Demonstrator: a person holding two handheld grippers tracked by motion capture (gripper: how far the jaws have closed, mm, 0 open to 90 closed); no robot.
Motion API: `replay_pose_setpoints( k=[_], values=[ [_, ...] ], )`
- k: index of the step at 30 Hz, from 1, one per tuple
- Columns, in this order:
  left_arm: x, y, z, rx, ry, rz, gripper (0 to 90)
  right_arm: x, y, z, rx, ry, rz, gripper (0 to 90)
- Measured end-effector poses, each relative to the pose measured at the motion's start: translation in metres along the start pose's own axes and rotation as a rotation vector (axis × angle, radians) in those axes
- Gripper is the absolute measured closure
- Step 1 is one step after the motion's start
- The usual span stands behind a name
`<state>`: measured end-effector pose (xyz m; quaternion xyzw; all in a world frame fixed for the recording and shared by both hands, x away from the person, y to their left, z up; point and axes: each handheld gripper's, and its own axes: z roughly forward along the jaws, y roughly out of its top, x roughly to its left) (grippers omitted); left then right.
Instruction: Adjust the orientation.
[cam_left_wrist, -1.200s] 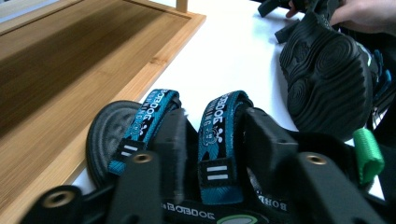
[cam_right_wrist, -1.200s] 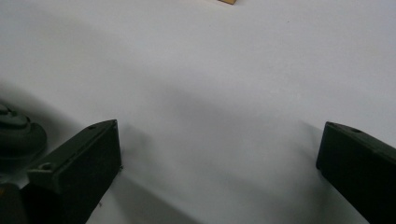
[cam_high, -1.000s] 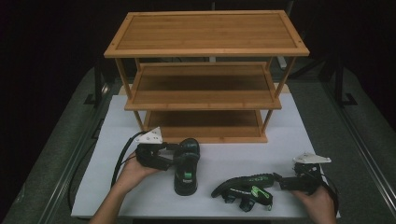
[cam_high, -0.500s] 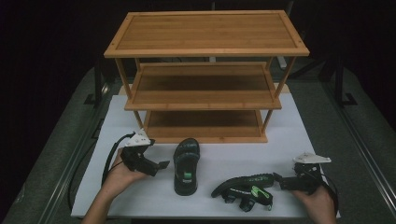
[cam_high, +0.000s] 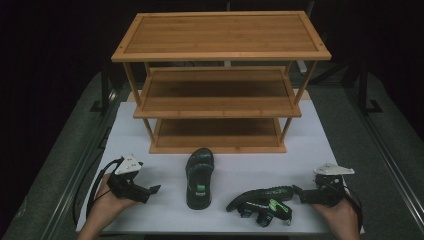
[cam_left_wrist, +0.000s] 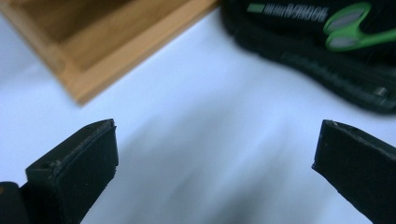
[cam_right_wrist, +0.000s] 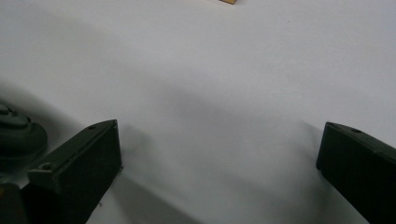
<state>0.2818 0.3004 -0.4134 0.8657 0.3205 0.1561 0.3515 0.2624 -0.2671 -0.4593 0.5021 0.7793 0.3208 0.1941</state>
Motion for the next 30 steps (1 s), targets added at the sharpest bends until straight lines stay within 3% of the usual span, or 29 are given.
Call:
replay_pose_setpoints(
  k=[9, 11, 14, 17, 20, 25, 27, 28, 30],
  values=[
    [-0.003, -0.039, 0.009, 0.067, 0.022, -0.026, 0.0, -0.002, 0.000, -0.001, -0.005, 0.015, 0.013, 0.0],
    [-0.002, -0.046, 0.009, 0.024, 0.011, -0.062, 0.0, -0.003, 0.000, -0.001, -0.007, 0.022, 0.018, 0.8],
    [-0.003, -0.046, 0.009, 0.022, 0.021, -0.051, 0.0, -0.004, 0.000, -0.004, -0.005, 0.010, -0.008, 6.5],
    [-0.002, -0.046, 0.009, 0.025, 0.013, -0.058, 0.0, -0.009, 0.000, -0.010, -0.009, 0.041, 0.034, 20.9],
    [-0.002, -0.046, 0.009, 0.025, 0.011, -0.061, 0.0, -0.015, 0.001, -0.018, -0.027, 0.103, 0.074, 45.3],
    [-0.002, -0.046, 0.009, 0.023, 0.012, -0.060, 0.0, -0.014, 0.008, -0.030, -0.075, 0.110, 0.018, 78.8],
    [-0.002, -0.046, 0.009, 0.024, 0.011, -0.061, 0.0, -0.012, 0.015, -0.037, -0.118, 0.155, -0.022, 88.3],
    [-0.002, -0.046, 0.009, 0.024, 0.011, -0.061, 0.0, -0.012, 0.015, -0.037, -0.118, 0.155, -0.022, 88.3],
    [-0.002, -0.046, 0.009, 0.024, 0.012, -0.061, 0.0, -0.009, 0.022, -0.041, -0.147, 0.224, -0.024, 89.6]
  ],
)
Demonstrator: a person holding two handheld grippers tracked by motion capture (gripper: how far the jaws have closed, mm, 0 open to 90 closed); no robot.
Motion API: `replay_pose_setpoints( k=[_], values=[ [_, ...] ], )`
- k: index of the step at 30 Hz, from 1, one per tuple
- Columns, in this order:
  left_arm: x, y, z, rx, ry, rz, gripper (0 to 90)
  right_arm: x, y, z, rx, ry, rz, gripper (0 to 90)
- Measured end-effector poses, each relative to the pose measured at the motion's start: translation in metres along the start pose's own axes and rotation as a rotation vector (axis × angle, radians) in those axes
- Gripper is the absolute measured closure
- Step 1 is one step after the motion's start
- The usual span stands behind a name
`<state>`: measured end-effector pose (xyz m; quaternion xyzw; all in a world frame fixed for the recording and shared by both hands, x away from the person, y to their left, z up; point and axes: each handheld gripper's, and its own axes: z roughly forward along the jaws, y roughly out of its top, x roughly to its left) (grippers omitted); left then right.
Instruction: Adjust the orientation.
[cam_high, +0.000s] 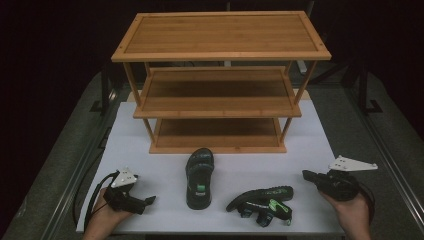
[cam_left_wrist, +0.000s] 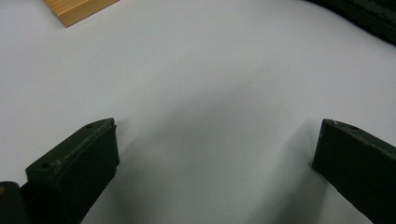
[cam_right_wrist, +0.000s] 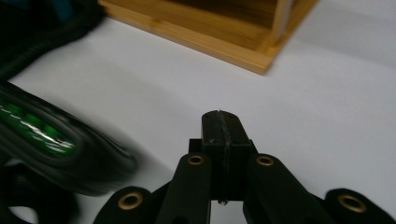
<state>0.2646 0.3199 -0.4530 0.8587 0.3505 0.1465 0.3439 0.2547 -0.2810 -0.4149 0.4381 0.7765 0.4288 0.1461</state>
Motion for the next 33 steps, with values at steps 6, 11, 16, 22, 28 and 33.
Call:
replay_pose_setpoints(
  k=[6, 11, 16, 22, 28, 33],
  values=[
    [0.000, 0.000, 0.000, 0.001, -0.001, -0.001, 0.0, 0.014, 0.012, -0.003, -0.015, 0.085, -0.069, 89.7],
    [0.000, 0.000, 0.000, 0.001, 0.000, -0.001, 0.0, 0.028, 0.026, -0.004, -0.028, 0.155, -0.086, 89.6],
    [0.000, 0.000, 0.000, 0.003, -0.002, -0.001, 0.0, 0.044, 0.039, 0.002, -0.034, 0.230, -0.127, 89.6],
    [0.001, 0.000, 0.000, 0.003, -0.002, 0.000, 0.0, 0.059, 0.043, 0.006, -0.029, 0.287, -0.160, 89.6],
    [0.001, 0.000, 0.000, 0.003, -0.003, -0.001, 0.0, 0.072, 0.043, 0.012, -0.016, 0.342, -0.188, 89.6],
    [0.001, 0.000, 0.000, 0.003, -0.003, -0.002, 0.0, 0.081, 0.041, 0.020, 0.008, 0.374, -0.206, 89.6]
  ],
)
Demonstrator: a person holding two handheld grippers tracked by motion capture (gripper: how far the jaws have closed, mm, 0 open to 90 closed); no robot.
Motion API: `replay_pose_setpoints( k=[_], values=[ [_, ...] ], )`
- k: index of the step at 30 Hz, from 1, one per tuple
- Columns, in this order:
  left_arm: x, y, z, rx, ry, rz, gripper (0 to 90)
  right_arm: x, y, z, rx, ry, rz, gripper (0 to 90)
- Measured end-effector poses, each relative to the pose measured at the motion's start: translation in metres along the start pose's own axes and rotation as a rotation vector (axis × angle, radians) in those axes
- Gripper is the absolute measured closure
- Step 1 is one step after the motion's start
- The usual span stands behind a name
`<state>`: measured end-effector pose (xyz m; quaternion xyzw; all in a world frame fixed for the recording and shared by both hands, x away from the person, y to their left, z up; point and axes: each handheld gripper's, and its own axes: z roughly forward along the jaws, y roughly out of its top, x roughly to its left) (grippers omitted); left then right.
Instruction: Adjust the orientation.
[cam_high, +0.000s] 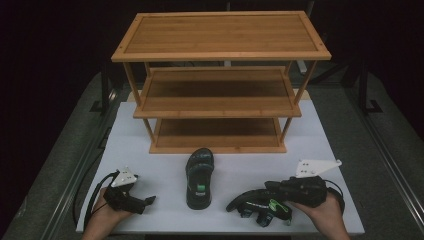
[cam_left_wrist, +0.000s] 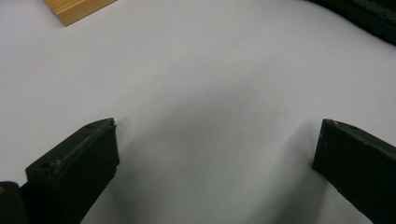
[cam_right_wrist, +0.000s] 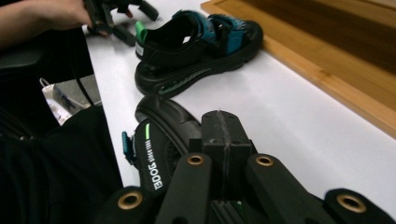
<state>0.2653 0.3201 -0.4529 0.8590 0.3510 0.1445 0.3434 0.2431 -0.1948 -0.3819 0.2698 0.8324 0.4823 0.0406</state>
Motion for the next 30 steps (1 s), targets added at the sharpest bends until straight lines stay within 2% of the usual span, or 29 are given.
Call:
replay_pose_setpoints(
  k=[5, 11, 18, 30],
  values=[
    [0.000, 0.000, 0.000, 0.000, 0.000, -0.001, 0.0, 0.004, -0.001, 0.007, 0.027, 0.014, -0.011, 89.6],
    [0.000, 0.000, 0.000, 0.000, -0.001, -0.001, 0.0, 0.006, -0.004, 0.009, 0.051, -0.001, -0.017, 89.6],
    [0.000, 0.000, 0.000, -0.001, -0.001, -0.001, 0.0, 0.004, -0.006, 0.007, 0.053, -0.017, -0.012, 89.6],
    [0.000, 0.000, 0.000, 0.000, -0.001, -0.001, 0.0, -0.004, 0.002, 0.010, 0.072, -0.038, -0.020, 89.7]
  ],
)
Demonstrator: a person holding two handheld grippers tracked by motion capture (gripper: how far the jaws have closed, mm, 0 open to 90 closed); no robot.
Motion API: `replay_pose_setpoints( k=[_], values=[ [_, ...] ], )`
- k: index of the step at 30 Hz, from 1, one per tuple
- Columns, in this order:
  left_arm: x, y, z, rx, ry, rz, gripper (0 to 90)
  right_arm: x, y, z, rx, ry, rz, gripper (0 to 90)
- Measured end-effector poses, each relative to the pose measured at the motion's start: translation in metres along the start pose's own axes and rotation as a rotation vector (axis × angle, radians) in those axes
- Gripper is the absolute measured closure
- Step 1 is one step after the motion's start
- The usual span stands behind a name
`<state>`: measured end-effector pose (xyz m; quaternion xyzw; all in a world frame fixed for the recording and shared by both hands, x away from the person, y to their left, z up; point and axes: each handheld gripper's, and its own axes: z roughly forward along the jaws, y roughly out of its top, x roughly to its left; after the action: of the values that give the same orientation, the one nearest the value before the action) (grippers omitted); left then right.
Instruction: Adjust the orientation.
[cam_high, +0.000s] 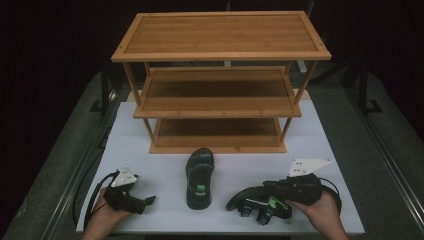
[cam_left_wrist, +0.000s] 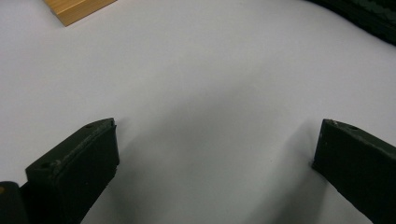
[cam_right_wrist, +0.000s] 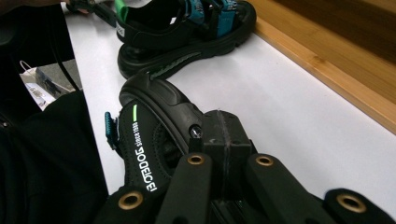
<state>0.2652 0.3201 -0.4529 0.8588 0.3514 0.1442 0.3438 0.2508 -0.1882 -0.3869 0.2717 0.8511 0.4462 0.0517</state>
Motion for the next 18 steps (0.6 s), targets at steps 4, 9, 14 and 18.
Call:
replay_pose_setpoints(
  k=[4, 9, 14, 18],
  values=[
    [0.000, 0.000, 0.000, -0.001, 0.000, 0.000, 0.0, -0.005, 0.003, 0.002, 0.000, 0.006, 0.004, 89.8],
    [0.000, 0.000, 0.000, -0.001, 0.000, 0.000, 0.0, -0.011, 0.007, 0.005, 0.006, 0.007, 0.004, 89.8],
    [0.000, 0.000, 0.000, 0.000, 0.000, 0.000, 0.0, -0.016, 0.007, 0.006, 0.003, 0.015, 0.014, 89.8],
    [0.000, 0.000, 0.000, 0.000, 0.000, 0.000, 0.0, -0.019, 0.005, 0.005, -0.001, 0.029, 0.021, 89.8]
  ],
)
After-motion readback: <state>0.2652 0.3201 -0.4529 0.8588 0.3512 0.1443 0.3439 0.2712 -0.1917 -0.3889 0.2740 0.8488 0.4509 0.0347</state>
